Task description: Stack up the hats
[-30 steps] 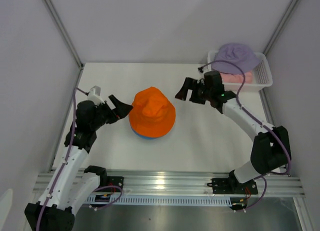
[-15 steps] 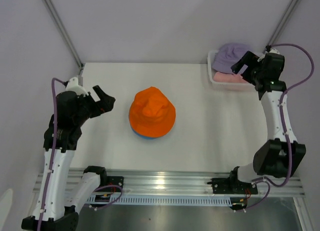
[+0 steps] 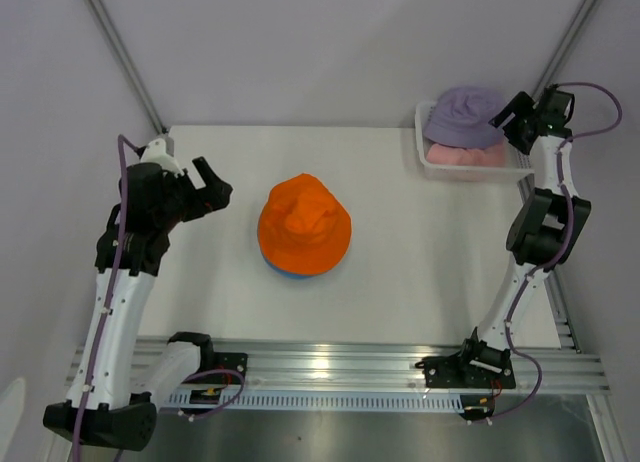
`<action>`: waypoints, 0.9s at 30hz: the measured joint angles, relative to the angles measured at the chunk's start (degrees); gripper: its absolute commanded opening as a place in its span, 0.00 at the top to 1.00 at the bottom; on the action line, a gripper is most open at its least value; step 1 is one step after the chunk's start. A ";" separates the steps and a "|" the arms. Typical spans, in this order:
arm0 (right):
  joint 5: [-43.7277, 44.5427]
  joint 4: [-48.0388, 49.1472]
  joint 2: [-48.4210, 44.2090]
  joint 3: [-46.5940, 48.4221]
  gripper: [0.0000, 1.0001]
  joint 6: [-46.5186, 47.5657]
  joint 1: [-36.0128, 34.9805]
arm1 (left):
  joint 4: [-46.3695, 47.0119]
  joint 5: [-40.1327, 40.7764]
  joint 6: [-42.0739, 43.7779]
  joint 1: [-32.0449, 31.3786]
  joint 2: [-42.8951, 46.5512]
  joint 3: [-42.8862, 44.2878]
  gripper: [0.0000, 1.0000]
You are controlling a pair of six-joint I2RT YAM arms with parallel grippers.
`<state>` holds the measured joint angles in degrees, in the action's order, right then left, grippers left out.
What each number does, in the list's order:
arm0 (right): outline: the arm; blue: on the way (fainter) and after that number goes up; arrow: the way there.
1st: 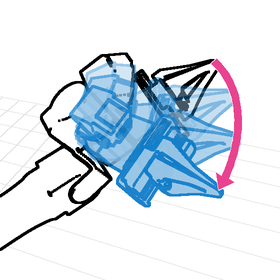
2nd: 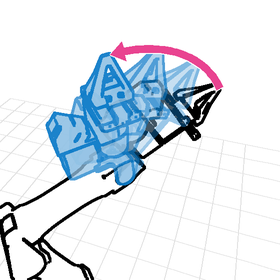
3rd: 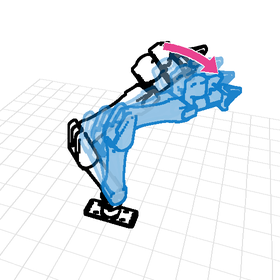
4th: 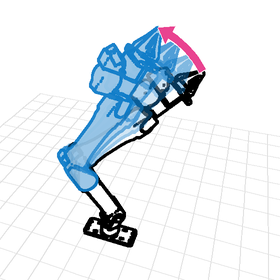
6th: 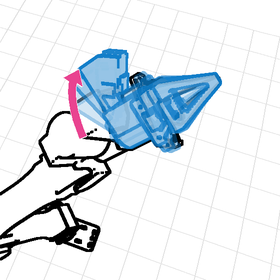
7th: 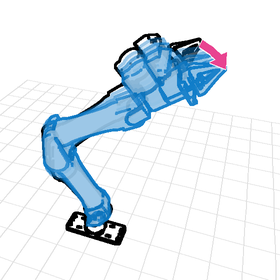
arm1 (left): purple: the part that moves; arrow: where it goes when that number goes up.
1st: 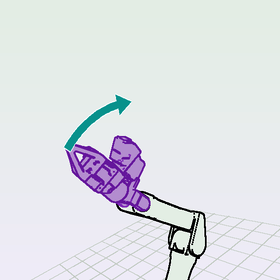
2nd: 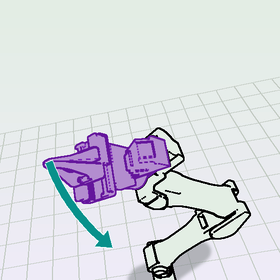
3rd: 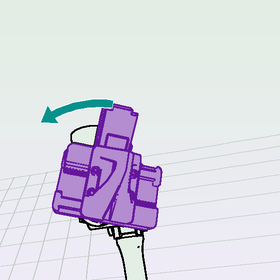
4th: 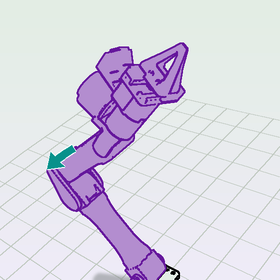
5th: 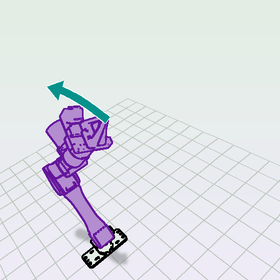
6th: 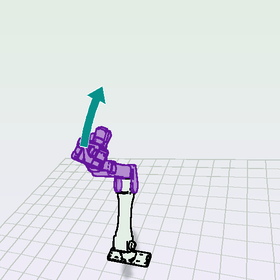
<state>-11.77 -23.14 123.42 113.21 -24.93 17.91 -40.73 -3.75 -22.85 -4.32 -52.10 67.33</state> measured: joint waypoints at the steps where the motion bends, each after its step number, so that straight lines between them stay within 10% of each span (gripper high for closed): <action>1: 0.07 0.26 2.54 3.67 0.17 0.13 -0.35 | 0.42 0.15 0.02 0.00 -0.81 0.00 0.00; 19: 9.88 5.07 24.83 24.72 0.34 2.80 -9.68 | 5.18 2.05 2.25 0.83 -11.72 3.41 0.00; 27: 13.14 7.61 25.16 25.16 0.75 4.04 -8.76 | 5.79 1.95 2.36 1.14 -13.79 3.63 0.01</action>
<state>1.37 -15.53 148.57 138.37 -20.88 9.15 -34.94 -1.80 -20.49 -3.18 -65.89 70.96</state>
